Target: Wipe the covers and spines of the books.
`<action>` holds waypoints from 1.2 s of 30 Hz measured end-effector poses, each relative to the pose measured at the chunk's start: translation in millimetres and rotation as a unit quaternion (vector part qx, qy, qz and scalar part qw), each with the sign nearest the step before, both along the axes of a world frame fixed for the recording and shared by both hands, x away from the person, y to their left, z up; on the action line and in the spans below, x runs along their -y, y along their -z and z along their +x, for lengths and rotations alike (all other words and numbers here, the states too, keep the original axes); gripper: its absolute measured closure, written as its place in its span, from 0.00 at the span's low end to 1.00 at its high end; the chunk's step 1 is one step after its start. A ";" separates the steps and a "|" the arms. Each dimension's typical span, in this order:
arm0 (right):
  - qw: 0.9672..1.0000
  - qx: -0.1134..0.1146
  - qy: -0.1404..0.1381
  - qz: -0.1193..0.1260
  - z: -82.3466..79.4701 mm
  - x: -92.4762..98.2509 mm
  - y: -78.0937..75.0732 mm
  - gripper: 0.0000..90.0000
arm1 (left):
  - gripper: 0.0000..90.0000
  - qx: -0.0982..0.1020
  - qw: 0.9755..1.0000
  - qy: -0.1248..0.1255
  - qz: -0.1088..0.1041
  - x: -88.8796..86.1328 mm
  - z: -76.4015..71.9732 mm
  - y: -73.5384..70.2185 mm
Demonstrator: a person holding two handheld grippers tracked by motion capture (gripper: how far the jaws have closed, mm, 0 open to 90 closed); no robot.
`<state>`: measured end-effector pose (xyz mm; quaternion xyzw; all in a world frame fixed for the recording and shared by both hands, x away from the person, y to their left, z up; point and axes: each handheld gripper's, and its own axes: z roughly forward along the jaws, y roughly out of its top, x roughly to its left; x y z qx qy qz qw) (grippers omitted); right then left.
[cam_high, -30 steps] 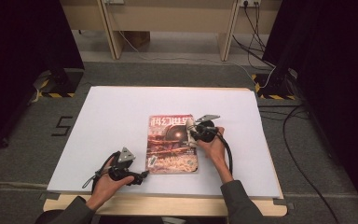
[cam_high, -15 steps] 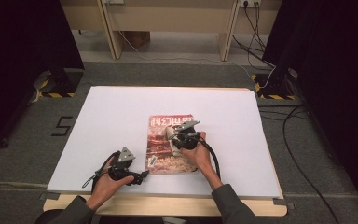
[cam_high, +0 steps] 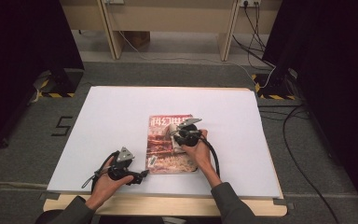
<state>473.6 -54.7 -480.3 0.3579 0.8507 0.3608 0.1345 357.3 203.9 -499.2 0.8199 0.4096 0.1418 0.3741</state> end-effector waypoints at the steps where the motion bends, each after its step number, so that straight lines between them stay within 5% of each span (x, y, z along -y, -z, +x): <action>1: 1.000 -0.001 -0.007 0.002 -0.8 -5.4 0.2 0.85 | 0.11 0.001 1.000 0.000 0.000 -0.3 -0.2 -0.1; 19: 0.995 -0.014 -0.095 0.011 -21.4 -63.4 1.5 0.85 | 0.13 0.002 1.000 0.004 0.000 -0.7 -1.1 -0.2; 30: 0.993 -0.018 -0.112 0.014 -26.5 -65.3 1.5 0.85 | 0.15 0.002 1.000 0.005 -0.001 -0.7 -1.3 -0.5; 36: 0.996 -0.019 -0.083 0.005 -21.5 -47.6 -0.3 0.85 | 0.16 -0.001 1.000 0.005 -0.007 -1.8 -0.9 -1.4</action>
